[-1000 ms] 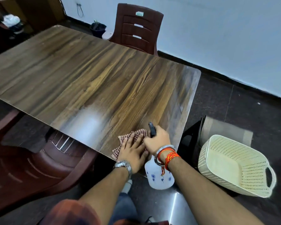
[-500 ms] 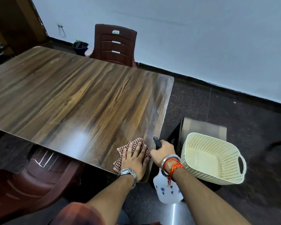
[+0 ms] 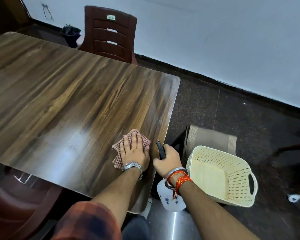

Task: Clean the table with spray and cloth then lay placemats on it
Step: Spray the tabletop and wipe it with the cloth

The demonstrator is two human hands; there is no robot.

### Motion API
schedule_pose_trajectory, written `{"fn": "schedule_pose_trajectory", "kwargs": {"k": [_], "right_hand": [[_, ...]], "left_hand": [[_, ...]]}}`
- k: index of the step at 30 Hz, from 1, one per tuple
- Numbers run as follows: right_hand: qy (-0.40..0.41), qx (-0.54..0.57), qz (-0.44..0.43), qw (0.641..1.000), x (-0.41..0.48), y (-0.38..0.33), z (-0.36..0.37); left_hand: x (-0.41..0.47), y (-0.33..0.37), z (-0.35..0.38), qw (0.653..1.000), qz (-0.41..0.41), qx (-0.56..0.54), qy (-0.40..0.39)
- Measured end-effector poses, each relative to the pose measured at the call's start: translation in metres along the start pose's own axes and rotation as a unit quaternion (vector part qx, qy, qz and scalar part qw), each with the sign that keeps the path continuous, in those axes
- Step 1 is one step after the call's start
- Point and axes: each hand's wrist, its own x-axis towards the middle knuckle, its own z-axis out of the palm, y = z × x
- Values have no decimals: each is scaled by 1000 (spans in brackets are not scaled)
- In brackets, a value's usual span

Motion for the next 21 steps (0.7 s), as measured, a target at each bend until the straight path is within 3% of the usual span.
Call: {"fn": "schedule_pose_trajectory", "kwargs": {"k": [8,21], "right_hand": [[25,7,30,999,101,-5,-15],[94,-9,15,995,248,-11,-59]], "left_hand": [[114,62,-3,987,155,36,-34],[277,139,-10,980,190,52,-28]]}}
